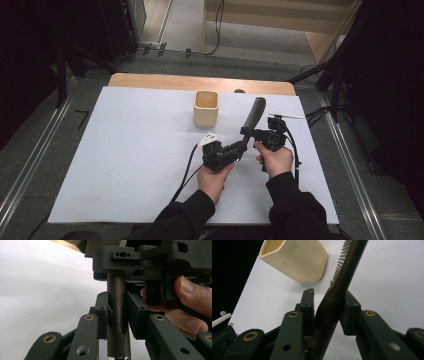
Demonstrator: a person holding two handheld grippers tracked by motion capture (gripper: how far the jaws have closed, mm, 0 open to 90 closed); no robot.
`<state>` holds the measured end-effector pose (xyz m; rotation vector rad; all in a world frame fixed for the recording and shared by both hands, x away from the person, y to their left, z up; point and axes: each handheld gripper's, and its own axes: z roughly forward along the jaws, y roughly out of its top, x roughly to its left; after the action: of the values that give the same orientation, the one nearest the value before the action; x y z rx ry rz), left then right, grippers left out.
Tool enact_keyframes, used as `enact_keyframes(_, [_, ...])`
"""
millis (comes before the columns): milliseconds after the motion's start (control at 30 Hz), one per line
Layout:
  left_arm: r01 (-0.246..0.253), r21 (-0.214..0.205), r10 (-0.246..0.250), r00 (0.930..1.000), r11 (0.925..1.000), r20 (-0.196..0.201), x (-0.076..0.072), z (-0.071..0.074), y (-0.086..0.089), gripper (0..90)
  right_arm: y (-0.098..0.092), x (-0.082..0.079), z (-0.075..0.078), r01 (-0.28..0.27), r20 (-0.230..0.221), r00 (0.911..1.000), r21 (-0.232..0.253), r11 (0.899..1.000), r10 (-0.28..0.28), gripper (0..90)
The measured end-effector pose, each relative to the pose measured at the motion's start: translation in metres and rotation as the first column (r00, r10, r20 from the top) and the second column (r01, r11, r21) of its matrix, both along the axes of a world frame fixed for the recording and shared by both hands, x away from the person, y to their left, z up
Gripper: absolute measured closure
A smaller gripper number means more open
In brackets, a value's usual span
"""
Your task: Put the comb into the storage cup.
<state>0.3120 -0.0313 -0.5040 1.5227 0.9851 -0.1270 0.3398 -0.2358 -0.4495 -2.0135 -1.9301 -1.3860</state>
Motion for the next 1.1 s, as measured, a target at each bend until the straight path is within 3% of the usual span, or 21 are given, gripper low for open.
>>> enact_keyframes(300, [0.018, -0.001, -0.018, 0.9998, 0.9998, -0.01, 0.0, 0.001, 0.001, 70.5, 0.0, 0.0, 0.002, -0.005, 0.005, 1.0, 0.005, 1.0, 0.005, 68.9])
enact_keyframes(500, [0.04, -0.011, -0.041, 0.9988, 0.9991, -0.027, 0.001, 0.004, 0.004, 64.3, 0.002, -0.001, 0.003, -0.01, 0.016, 0.9998, -0.015, 1.0, 0.01, 69.2])
enact_keyframes(700, [0.067, 0.032, -0.066, 0.997, 0.9972, -0.039, 0.001, 0.008, 0.01, 57.0, 0.005, -0.002, 0.003, -0.016, 0.02, 0.9997, -0.045, 0.999, 0.017, 69.2])
enact_keyframes(900, [0.093, 0.046, -0.09, 0.9937, 0.9946, -0.067, 0.003, 0.011, 0.019, 50.7, 0.008, -0.003, 0.003, -0.023, 0.034, 0.9991, -0.081, 0.996, 0.026, 69.2])
enact_keyframes(1100, [0.116, 0.086, -0.109, 0.99, 0.9895, -0.09, 0.004, 0.013, 0.026, 46.6, 0.008, -0.003, 0.004, -0.019, 0.042, 0.9988, -0.088, 0.996, 0.023, 69.3])
